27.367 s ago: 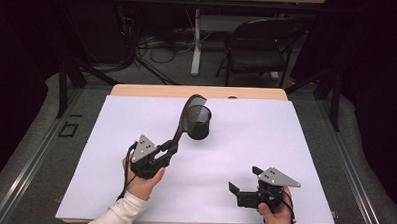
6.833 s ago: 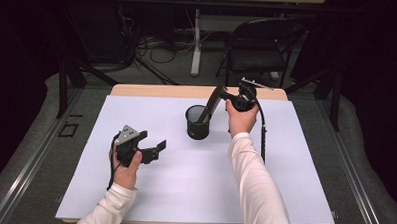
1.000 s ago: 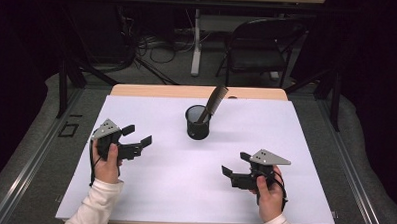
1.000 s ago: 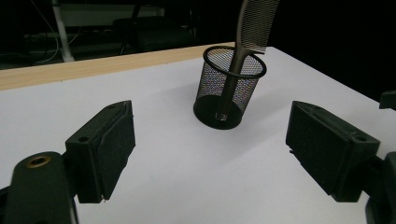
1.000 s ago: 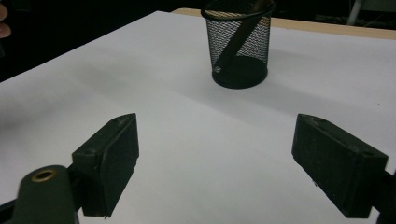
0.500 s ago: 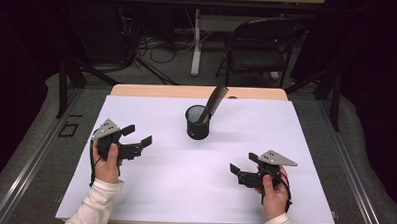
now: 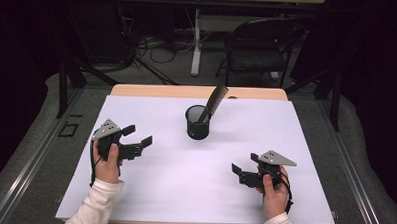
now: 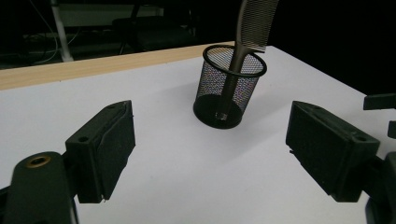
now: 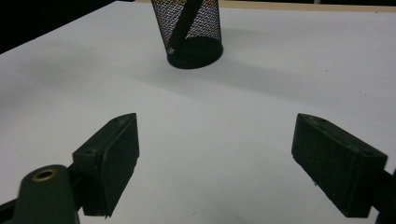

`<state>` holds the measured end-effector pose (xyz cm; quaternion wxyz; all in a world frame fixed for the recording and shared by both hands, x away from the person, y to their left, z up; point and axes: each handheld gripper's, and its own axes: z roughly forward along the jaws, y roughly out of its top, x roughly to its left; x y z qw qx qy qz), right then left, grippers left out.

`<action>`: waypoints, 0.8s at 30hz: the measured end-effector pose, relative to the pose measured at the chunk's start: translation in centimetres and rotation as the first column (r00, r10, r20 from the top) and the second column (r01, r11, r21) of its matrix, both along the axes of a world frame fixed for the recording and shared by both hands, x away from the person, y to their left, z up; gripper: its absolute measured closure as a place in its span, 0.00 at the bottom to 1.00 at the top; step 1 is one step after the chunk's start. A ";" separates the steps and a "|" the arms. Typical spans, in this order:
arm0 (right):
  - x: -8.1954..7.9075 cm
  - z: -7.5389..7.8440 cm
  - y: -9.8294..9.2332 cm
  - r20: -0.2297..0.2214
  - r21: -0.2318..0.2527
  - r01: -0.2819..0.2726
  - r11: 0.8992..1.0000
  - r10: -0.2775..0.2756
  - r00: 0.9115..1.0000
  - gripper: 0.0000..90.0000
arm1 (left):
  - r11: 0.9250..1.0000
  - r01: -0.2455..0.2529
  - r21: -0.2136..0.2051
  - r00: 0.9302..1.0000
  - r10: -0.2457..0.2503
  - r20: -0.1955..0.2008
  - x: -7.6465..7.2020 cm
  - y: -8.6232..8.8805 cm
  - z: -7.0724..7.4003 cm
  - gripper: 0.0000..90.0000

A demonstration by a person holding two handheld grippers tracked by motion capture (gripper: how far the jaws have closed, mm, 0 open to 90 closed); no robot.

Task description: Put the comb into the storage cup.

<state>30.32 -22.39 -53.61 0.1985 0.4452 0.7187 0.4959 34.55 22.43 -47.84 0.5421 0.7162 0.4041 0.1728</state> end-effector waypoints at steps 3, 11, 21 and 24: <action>0.0 0.0 0.0 -0.006 -0.009 -0.002 1.000 0.002 1.000 0.17 | 1.000 -0.001 0.000 1.000 0.001 -0.001 0.0 0.0 0.0 0.18; 0.1 -0.2 -0.3 -0.010 0.006 0.004 1.000 -0.004 1.000 0.17 | 1.000 -0.001 0.000 1.000 0.001 0.000 0.0 0.1 0.0 0.18; 0.1 -0.2 -0.3 -0.008 0.005 -0.004 1.000 0.004 1.000 0.17 | 1.000 -0.009 0.006 1.000 0.009 -0.002 0.1 0.1 -0.1 0.18; 0.1 -0.2 -0.4 -0.008 0.004 -0.006 1.000 0.006 1.000 0.17 | 1.000 -0.012 0.007 1.000 0.012 -0.002 0.1 0.2 -0.1 0.18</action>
